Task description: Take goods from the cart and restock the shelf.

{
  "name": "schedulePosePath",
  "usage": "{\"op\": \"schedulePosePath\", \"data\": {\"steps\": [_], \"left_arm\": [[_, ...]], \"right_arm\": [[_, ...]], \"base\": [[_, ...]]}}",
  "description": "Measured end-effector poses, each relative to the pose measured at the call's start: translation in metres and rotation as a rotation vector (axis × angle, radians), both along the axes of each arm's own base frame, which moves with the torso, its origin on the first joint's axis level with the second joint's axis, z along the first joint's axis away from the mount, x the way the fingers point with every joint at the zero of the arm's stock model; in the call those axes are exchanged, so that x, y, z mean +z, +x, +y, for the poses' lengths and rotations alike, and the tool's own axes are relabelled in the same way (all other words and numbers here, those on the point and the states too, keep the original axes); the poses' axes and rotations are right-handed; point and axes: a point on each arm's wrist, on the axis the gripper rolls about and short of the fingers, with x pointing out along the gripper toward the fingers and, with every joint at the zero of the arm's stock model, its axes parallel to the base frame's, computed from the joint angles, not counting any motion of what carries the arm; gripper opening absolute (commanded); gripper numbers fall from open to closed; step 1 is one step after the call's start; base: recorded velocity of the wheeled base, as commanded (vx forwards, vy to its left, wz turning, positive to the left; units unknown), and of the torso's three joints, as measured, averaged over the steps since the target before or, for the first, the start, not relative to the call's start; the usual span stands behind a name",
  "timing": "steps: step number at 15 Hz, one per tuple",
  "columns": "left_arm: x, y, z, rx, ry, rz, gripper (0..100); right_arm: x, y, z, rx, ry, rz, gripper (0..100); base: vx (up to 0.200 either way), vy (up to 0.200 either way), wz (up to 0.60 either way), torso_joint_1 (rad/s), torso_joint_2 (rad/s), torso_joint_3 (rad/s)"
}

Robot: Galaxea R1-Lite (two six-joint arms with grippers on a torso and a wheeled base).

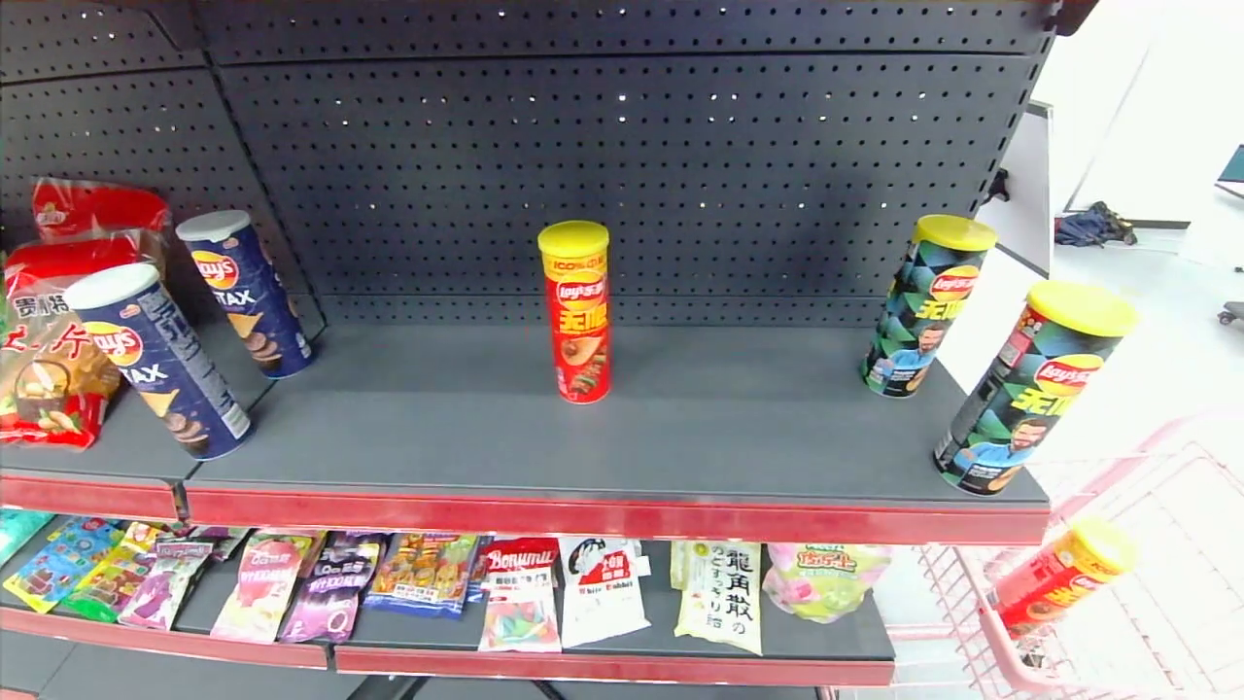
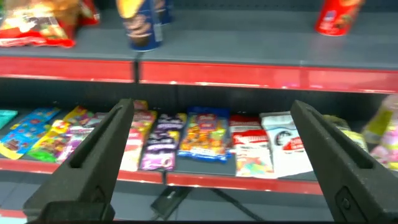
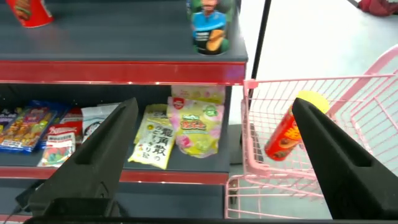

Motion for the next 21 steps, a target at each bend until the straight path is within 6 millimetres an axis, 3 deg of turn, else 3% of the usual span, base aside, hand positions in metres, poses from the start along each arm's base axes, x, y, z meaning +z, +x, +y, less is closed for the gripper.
{"op": "schedulePosePath", "data": {"steps": [4,7,13,21], "left_arm": [[0.0,0.0,0.0,0.0,0.0,0.0,100],[0.0,0.0,0.0,0.0,0.0,0.0,100],[0.0,0.0,0.0,0.0,0.0,0.0,100],[0.0,0.0,0.0,0.0,0.0,0.0,100]], "right_arm": [[0.0,0.0,0.0,0.0,0.0,0.0,100],[0.0,0.0,0.0,0.0,0.0,0.0,100],[0.0,0.0,0.0,0.0,0.0,0.0,100],[0.0,0.0,0.0,0.0,0.0,0.0,100]], "base": [[0.0,-0.2,0.0,0.001,0.0,0.002],[0.0,0.0,0.0,0.0,0.0,0.0],[0.0,0.0,-0.6,0.006,0.0,0.004],[0.0,0.0,0.0,0.0,0.0,0.0]]}}
